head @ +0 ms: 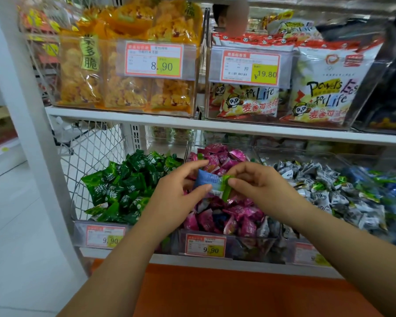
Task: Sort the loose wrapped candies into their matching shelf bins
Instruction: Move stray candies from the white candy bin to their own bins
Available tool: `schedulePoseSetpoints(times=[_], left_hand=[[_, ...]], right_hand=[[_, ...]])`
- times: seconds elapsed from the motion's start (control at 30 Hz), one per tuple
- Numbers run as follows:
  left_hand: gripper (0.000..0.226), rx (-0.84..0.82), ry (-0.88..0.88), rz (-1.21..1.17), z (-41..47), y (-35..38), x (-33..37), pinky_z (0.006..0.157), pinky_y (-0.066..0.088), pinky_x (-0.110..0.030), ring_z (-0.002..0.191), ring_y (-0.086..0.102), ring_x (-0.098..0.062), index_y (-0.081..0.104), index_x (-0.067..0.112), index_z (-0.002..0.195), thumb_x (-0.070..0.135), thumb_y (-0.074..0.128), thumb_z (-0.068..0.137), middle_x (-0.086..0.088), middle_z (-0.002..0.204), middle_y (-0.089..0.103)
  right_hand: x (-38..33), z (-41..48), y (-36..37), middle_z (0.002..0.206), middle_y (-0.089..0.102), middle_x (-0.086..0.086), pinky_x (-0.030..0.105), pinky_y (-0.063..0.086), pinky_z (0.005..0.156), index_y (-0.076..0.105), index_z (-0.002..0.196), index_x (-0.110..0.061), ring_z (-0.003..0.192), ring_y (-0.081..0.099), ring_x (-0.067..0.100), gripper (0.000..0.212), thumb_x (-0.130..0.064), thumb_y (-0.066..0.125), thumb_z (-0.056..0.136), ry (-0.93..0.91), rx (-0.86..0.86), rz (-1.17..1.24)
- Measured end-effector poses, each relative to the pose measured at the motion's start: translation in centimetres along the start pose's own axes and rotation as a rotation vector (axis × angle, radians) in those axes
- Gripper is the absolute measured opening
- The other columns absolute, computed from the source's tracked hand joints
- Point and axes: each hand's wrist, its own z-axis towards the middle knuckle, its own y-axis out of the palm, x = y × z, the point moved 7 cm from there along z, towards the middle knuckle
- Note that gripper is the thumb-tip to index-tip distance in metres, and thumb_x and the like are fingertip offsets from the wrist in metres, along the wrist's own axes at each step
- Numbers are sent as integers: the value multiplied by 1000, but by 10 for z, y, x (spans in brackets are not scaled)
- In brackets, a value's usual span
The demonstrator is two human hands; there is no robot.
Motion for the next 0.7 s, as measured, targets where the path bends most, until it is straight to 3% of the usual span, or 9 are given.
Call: schedulePoseSetpoints(times=[0.1,0.2,0.27,0.4,0.5,0.7], left_hand=[[42,41,-12,5,1,-7,-5,79,47,-10,103,58,3,50,48,121,26,64,89,18,120,57],[41,79,-27,27,1,-15,-10,74,45,-3,101,56,7,49,49,119,24,64,89,19,119,56],[41,84,-33,48,-1,-19,-13,74,44,-3,100,53,10,47,50,118,25,63,90,22,118,53],[40,84,-47,76,-6,-24,-17,89,50,-29,111,55,-4,48,48,121,27,63,90,19,123,53],[40,91,-55,65,-7,-29,-19,87,54,-43,113,56,-10,48,49,121,28,63,90,16,124,54],[43,85,-64,108,-7,-31,-22,95,50,-46,120,52,-12,49,37,131,28,62,91,10,131,53]], right_hand=[[14,-3,6,95,70,-1,22,55,77,59,101,-21,83,69,7,10,-16,57,92,70,-88,-32],[27,-6,28,114,66,-7,11,48,84,56,120,-25,99,61,-2,25,-21,53,96,19,-331,-439],[31,-7,41,119,64,-6,13,46,82,53,129,-22,102,60,3,31,-24,48,98,-41,-453,-663],[35,-1,40,117,66,-2,22,46,83,58,125,-18,98,61,9,29,-24,44,100,-28,-539,-828],[36,-1,35,118,65,-4,16,45,84,58,125,-17,100,60,5,29,-22,43,101,-9,-584,-847],[34,7,33,112,67,-2,-2,36,63,64,119,-14,71,48,-9,27,-22,51,97,-10,-497,-853]])
